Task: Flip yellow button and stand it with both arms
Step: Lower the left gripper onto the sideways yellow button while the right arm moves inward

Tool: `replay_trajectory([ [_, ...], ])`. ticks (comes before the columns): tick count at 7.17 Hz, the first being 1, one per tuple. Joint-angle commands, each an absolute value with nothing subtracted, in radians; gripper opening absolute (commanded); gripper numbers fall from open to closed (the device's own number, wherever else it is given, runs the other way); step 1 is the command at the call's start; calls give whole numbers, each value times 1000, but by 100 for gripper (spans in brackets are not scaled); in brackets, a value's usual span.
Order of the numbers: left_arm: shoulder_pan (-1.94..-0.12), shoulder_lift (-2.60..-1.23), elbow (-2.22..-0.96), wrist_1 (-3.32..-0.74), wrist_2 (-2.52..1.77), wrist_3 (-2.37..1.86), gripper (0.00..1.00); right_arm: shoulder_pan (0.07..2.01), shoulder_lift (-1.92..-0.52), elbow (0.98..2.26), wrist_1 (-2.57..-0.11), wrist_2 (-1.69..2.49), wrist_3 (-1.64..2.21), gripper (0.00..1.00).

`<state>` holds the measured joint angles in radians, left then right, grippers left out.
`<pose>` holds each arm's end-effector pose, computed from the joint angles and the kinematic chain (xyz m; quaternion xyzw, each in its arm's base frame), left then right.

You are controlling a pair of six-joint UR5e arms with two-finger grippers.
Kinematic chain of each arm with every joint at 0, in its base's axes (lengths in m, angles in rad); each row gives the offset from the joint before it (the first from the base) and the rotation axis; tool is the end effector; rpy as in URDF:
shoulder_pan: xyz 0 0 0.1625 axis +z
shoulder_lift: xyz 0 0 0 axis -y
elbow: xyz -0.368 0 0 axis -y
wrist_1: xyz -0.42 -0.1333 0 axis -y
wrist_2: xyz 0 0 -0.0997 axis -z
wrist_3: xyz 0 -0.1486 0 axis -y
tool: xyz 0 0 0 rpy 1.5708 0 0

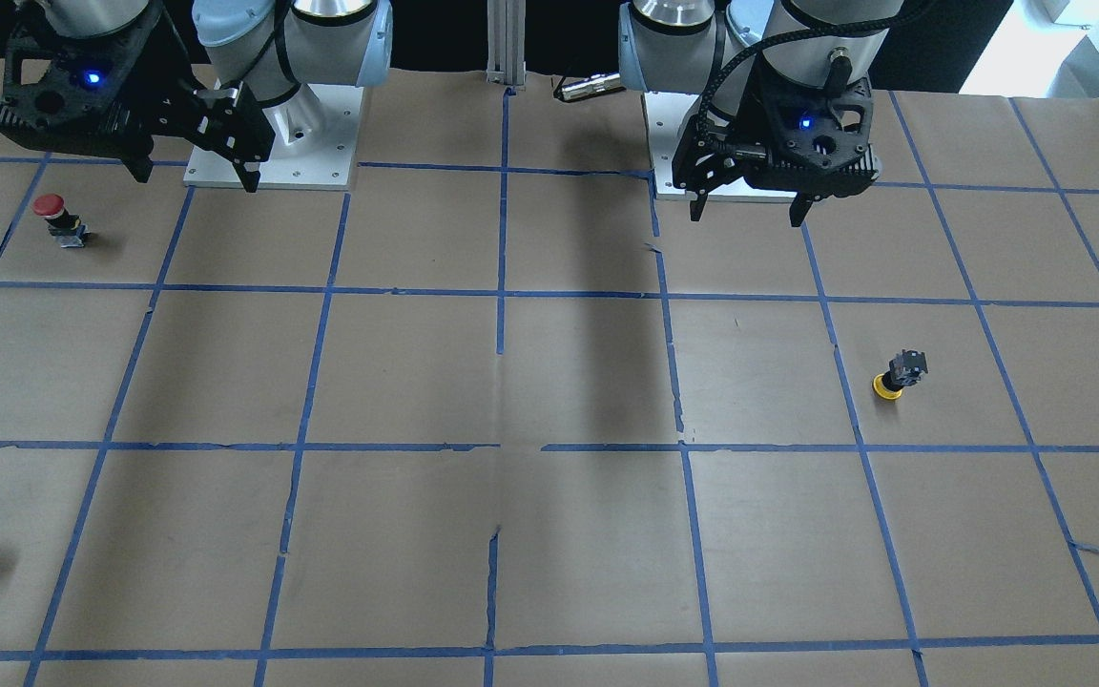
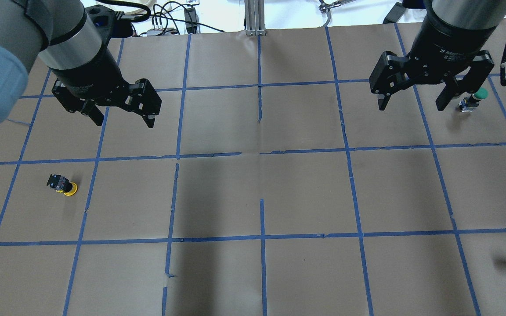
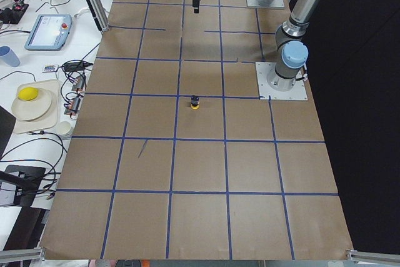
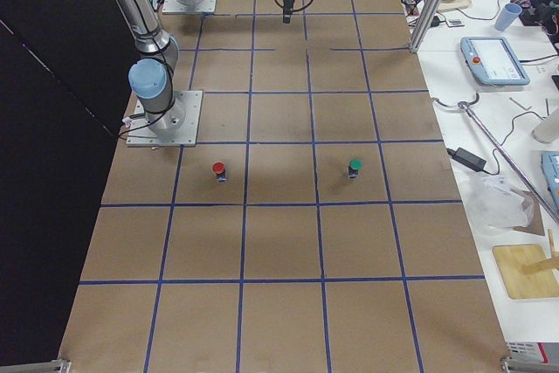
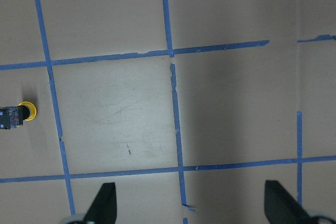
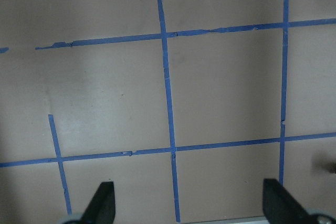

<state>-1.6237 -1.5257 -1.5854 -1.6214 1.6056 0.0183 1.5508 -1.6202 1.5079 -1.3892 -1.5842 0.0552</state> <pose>-0.1544 -0.4924 0.3924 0.0358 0.9992 0.0097 0.0176 0.1215 -0.4909 0.4220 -0.0373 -0.9987 -0.0345 0.0073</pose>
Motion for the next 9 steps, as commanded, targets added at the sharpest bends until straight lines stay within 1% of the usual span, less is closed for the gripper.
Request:
replay_trajectory([
  [1, -1623, -1528, -1586, -1621, 1606, 18, 100, 1551, -1620, 1508, -1388, -1585, 55, 100],
  [3, -1615, -1517, -1617, -1614, 1609, 21, 99, 1551, -1620, 1508, -1391, -1585, 55, 100],
  [4, -1596, -1513, -1630, -1614, 1609, 87, 98, 1549, -1621, 1506, -1403, -1577, 57, 100],
  [5, -1573, -1496, -1644, -1618, 1615, 279, 98, 1552, -1620, 1508, -1458, -1577, 61, 100],
  [7, -1446, -1473, -1719, -1612, 1608, 581, 98, 1555, -1620, 1508, -1468, -1565, 70, 100],
  [8, -1389, -1444, -1755, -1612, 1615, 788, 98, 1555, -1618, 1508, -1459, -1446, 229, 100],
  [9, -1309, -1439, -1779, -1608, 1612, 952, 98, 1557, -1620, 1508, -1457, -1322, 479, 100],
])
